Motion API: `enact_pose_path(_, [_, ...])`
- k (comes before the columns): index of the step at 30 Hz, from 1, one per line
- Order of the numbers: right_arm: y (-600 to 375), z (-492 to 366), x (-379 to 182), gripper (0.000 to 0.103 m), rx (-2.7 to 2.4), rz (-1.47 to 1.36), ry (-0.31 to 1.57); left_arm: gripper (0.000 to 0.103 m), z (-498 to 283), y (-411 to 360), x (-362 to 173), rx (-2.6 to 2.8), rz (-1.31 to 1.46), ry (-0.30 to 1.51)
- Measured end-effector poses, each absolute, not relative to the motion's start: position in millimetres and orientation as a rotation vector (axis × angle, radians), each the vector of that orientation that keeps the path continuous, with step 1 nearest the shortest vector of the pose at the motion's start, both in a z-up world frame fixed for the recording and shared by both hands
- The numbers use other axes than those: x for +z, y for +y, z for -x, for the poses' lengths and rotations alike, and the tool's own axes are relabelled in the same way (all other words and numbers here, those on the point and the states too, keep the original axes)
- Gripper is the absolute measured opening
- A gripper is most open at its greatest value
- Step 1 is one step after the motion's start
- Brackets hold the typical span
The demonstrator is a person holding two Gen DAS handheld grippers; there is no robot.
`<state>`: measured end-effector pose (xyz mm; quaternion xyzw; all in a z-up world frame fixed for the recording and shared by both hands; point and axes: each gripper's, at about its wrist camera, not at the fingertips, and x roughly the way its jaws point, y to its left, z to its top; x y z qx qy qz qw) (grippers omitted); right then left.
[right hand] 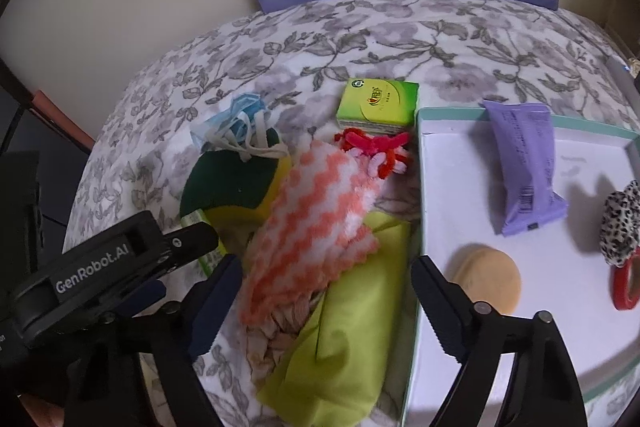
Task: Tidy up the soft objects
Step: 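Grasp the green tissue pack with the left gripper while the right gripper grasps the pink-white knitted item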
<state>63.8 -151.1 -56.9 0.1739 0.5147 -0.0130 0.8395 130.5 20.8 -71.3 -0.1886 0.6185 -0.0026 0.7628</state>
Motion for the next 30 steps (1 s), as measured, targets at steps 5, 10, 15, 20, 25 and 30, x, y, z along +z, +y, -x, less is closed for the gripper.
enact_pose_path(5, [-151.5,-69.3,-67.7,0.067,-0.010,-0.384,1.099,0.093,-135.2,18.9,-84.2,-0.003,0.424,1.381])
enact_pose_path(10, [-152.3,-72.9,-77.5,0.047,0.001,-0.401,1.110,0.083,-137.0,18.1,-91.5,-0.010,0.434,1.399])
enact_pose_path(15, [-151.9,-73.3,-78.7,0.025,0.021,-0.411,1.101,0.066,-136.1,17.3,-90.2,-0.050,0.464,1.391])
enact_pose_path(20, [-149.2,-71.9,-71.4,0.015,0.030,-0.388,1.078,0.052,-135.2,11.5,-90.3,-0.088,0.474,1.390])
enact_pose_path(25, [-149.2,-71.4,-68.1,0.009,0.035,-0.375,1.066,0.050,-137.0,10.7,-86.5,-0.077,0.463,1.376])
enact_pose_path(30, [-150.5,-70.0,-60.6,0.006,0.044,-0.375,1.038,0.050,-135.9,18.5,-77.8,-0.068,0.465,1.353])
